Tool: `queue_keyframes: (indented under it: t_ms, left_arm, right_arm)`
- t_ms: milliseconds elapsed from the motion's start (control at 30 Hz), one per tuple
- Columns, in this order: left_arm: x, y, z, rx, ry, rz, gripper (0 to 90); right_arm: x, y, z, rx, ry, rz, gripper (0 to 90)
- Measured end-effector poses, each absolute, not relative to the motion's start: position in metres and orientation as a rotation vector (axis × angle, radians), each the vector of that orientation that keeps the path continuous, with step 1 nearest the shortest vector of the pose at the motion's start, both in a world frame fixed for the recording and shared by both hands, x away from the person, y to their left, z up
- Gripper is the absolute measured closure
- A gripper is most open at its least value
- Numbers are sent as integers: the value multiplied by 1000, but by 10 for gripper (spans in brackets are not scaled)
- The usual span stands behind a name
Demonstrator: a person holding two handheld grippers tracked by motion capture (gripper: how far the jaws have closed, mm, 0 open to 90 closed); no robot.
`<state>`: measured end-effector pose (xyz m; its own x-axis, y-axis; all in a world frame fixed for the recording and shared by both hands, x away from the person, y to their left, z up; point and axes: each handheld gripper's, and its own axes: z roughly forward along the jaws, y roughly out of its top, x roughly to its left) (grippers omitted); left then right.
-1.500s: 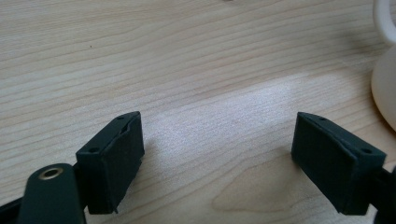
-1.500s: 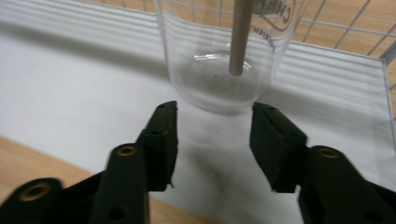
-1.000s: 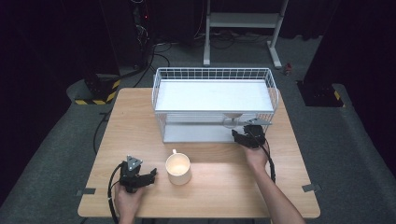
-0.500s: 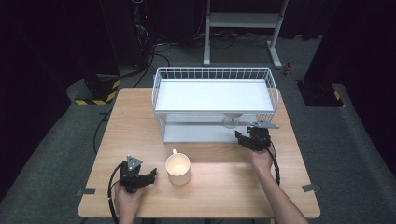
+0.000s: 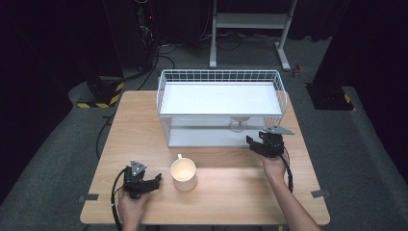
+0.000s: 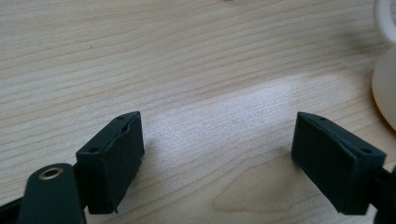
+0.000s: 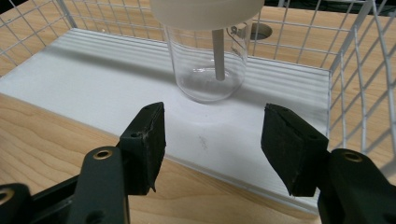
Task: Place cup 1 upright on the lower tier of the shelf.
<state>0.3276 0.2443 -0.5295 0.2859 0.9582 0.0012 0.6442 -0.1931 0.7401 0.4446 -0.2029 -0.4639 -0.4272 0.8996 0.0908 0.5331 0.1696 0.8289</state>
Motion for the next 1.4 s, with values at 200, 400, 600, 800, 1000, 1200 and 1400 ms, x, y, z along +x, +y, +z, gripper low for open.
queue_keyframes:
  t_ms: [200,400,600,800,1000,1200,1400]
  left_arm:
    - [328,244,-529,1924,1433,636,174]
    - [328,244,-529,1925,1433,634,174]
    - [328,244,-529,1926,1433,636,174]
    - [328,244,-529,1926,1433,636,174]
    - [328,244,-529,1925,1434,637,174]
    - [328,244,-529,1925,1434,636,174]
    - [328,244,-529,1926,1434,636,174]
  right_arm:
    - [440,-209,-464,1348,2020,1179,396]
    - [433,-217,-460,1352,2001,1196,392]
    - [428,-227,-457,1355,1984,1225,383]
    - [422,-230,-452,1331,1978,1241,378]
    - [417,-235,-455,1334,1973,1255,375]
    - [412,-241,-455,1333,1966,1259,372]
    - [408,-248,-456,1341,1949,1275,368]
